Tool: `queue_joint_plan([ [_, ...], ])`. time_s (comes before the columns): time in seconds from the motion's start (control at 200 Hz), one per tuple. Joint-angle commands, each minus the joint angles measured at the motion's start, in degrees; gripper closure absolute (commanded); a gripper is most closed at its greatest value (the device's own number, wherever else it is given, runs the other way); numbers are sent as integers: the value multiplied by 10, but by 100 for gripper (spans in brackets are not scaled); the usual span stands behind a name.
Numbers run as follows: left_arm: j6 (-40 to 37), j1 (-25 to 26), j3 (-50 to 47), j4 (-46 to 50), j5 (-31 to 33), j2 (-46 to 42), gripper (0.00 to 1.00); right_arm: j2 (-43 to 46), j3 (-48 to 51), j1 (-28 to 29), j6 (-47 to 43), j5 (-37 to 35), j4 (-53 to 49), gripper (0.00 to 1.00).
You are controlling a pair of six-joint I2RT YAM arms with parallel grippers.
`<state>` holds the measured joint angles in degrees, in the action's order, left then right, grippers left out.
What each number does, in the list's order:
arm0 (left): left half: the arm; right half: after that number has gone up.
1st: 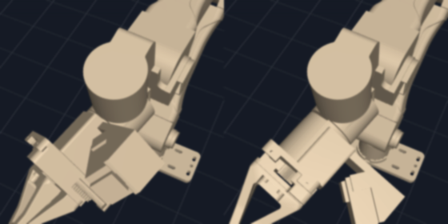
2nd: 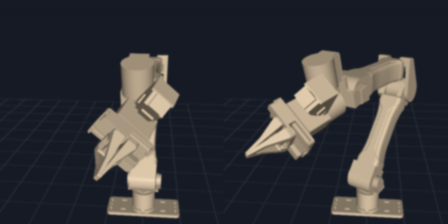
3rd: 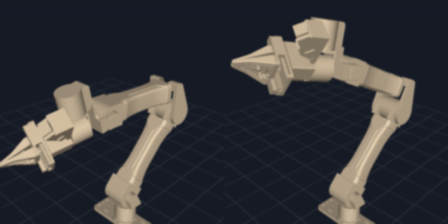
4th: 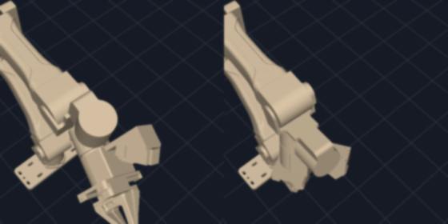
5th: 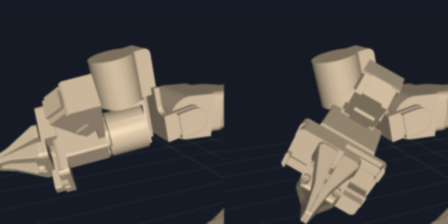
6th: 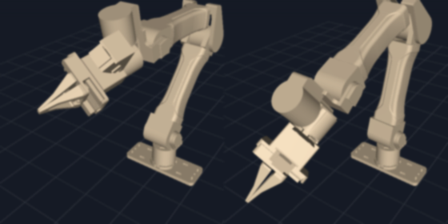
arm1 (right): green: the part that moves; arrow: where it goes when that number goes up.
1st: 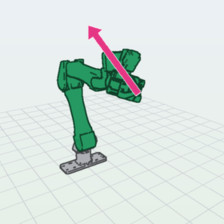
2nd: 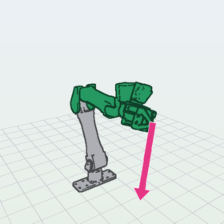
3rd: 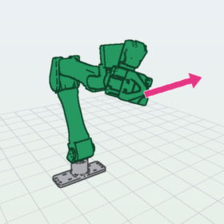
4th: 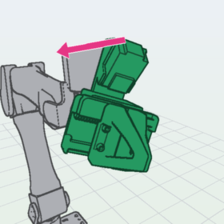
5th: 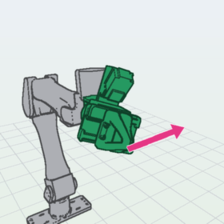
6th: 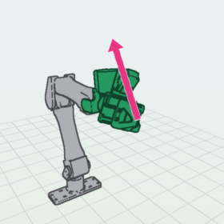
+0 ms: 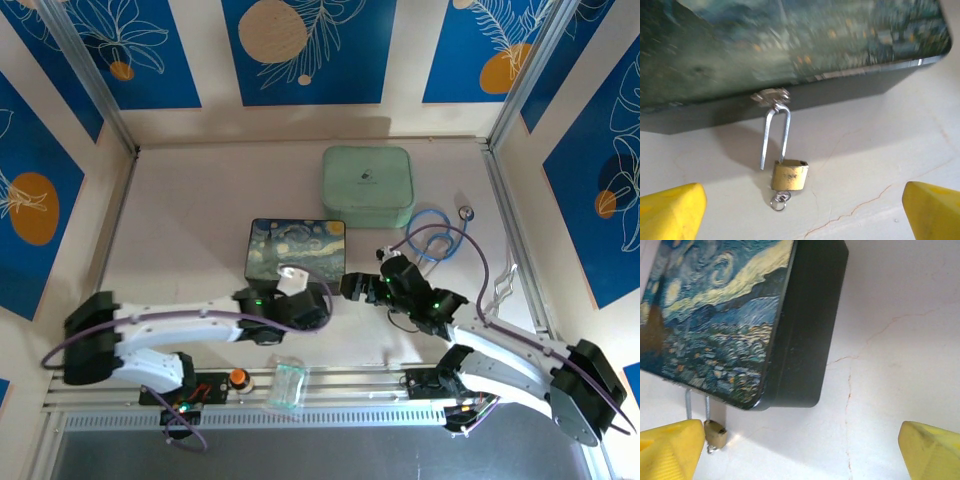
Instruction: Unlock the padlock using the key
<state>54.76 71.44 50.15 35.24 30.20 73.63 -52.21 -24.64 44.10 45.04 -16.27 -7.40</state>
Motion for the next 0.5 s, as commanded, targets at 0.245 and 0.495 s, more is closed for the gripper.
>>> queue_joint_plan([
  [0.245,-72,-225,-136,-118,-182,-227,1,-51,-54,177,93,-73,-64,15],
  [0.495,-81,-273,-167,-127,-193,-252,3,-263,-184,243,71,-76,-35,28],
])
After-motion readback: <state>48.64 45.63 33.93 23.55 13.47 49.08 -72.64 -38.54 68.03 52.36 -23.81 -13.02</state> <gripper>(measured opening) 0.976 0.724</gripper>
